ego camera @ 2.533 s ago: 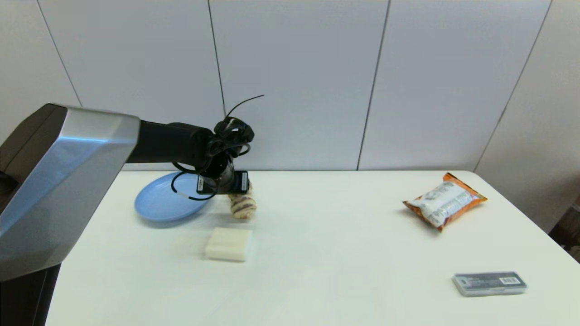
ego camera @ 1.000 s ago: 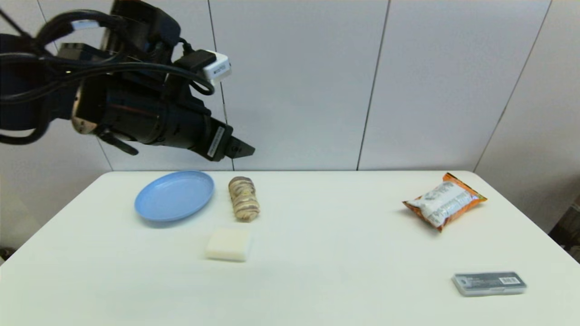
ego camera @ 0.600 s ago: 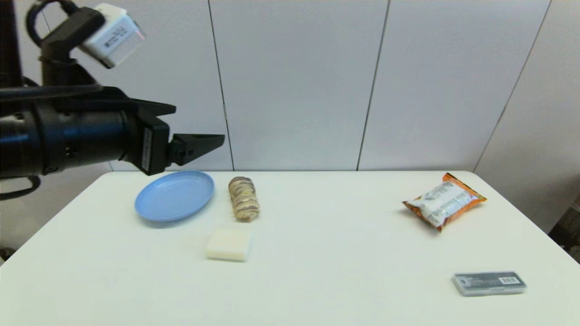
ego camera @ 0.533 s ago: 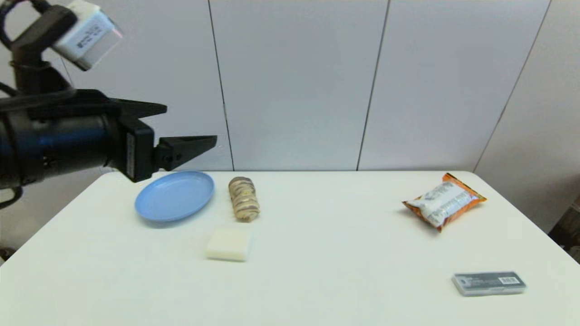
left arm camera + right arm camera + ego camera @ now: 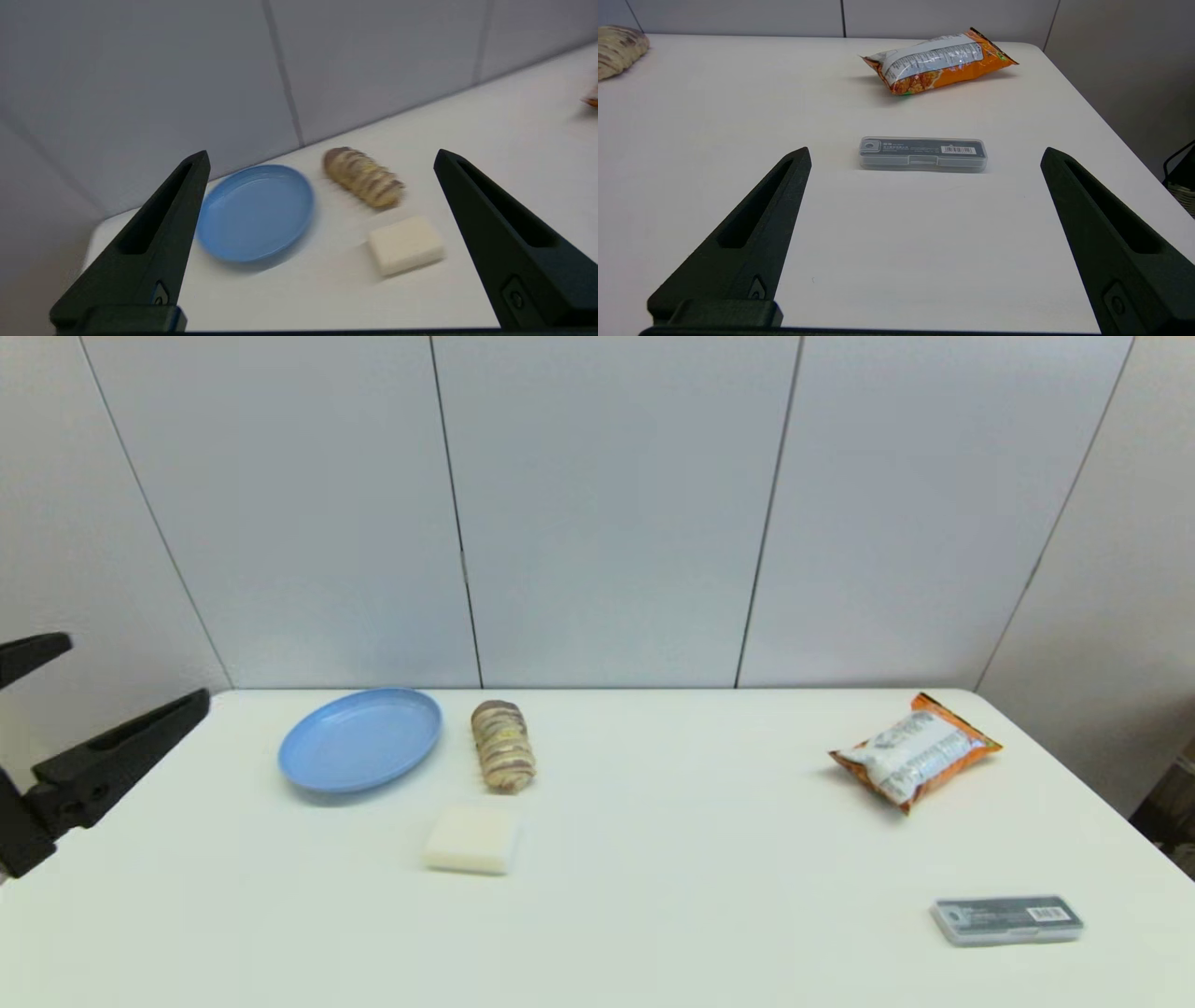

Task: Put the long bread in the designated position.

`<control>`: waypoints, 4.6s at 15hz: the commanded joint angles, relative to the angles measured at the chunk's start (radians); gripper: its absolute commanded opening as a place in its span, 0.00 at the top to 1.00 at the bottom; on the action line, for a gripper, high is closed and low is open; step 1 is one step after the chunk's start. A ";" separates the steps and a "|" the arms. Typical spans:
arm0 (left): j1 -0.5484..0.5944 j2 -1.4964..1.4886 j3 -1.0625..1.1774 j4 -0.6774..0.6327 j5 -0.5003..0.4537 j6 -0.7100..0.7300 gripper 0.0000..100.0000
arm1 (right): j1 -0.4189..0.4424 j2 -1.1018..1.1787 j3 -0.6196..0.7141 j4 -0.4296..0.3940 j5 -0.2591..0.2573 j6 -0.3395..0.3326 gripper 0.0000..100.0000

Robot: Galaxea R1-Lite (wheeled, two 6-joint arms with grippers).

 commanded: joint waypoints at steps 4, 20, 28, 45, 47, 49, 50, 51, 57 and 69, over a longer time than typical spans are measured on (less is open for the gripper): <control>0.200 -0.363 0.309 -0.084 -0.024 -0.042 0.00 | 0.000 0.001 0.001 0.000 0.000 -0.001 0.00; 0.272 -0.745 0.569 0.006 -0.118 -0.053 0.00 | 0.000 0.001 -0.001 0.000 0.000 -0.001 0.00; 0.273 -0.860 0.569 0.161 -0.116 -0.068 0.00 | 0.000 0.001 0.001 0.000 0.000 -0.001 0.00; 0.273 -0.860 0.569 0.304 -0.031 -0.108 0.00 | 0.000 0.001 0.001 0.000 0.000 -0.001 0.00; 0.273 -0.860 0.569 0.304 -0.029 -0.111 0.00 | 0.000 0.001 0.001 0.000 0.000 -0.001 0.00; 0.273 -0.860 0.569 0.304 -0.027 -0.123 0.00 | 0.000 0.001 0.001 0.000 0.000 -0.001 0.00; 0.273 -0.860 0.569 0.306 -0.029 -0.140 0.00 | 0.000 0.001 0.001 0.000 0.000 -0.001 0.00; 0.273 -0.860 0.569 0.304 -0.029 -0.143 0.00 | 0.000 0.001 0.001 0.000 0.000 -0.001 0.00; 0.273 -0.860 0.569 0.304 -0.029 -0.145 0.00 | 0.000 0.001 -0.001 0.000 0.000 -0.001 0.00; 0.273 -0.860 0.569 0.304 -0.029 -0.143 0.00 | 0.000 0.001 0.001 0.000 0.000 -0.001 0.00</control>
